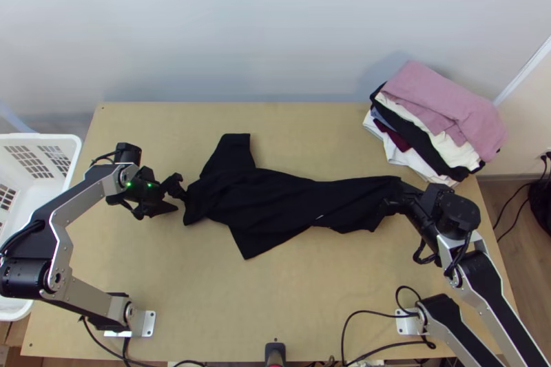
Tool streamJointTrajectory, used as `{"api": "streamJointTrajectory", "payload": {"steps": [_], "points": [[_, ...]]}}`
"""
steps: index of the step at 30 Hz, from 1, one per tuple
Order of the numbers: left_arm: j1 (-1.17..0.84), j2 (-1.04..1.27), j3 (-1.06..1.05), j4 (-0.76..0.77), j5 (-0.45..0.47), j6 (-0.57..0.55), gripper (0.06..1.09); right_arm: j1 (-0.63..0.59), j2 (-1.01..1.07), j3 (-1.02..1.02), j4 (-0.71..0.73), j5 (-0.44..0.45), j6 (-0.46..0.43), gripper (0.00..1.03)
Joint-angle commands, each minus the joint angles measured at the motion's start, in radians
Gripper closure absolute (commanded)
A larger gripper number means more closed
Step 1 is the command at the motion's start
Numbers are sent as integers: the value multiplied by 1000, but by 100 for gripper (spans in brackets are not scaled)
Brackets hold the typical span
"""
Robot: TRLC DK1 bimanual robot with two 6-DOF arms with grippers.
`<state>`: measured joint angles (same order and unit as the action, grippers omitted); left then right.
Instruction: Fold the t-shirt
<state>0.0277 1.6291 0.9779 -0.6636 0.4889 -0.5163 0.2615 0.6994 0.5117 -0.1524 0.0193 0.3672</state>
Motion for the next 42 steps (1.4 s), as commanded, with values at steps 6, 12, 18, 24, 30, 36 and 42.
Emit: {"api": "streamJointTrajectory", "payload": {"steps": [6,12,18,24,30,36,42], "points": [[-6,-11,24,-4,4,-14,44,4,-3,10,4,14,19,100],[-43,3,19,47,4,-50,74,4,-3,11,4,14,19,100],[-80,3,4,108,2,-87,105,2,-3,11,4,13,19,100],[-40,-31,-1,113,0,-80,105,-1,-5,10,5,13,19,100],[92,-127,62,87,-27,-68,105,-4,0,21,2,14,19,100],[175,-222,146,47,-56,-48,105,-1,54,108,-59,13,18,100],[176,-311,214,18,-104,-47,105,22,206,350,-219,8,52,100]]}}
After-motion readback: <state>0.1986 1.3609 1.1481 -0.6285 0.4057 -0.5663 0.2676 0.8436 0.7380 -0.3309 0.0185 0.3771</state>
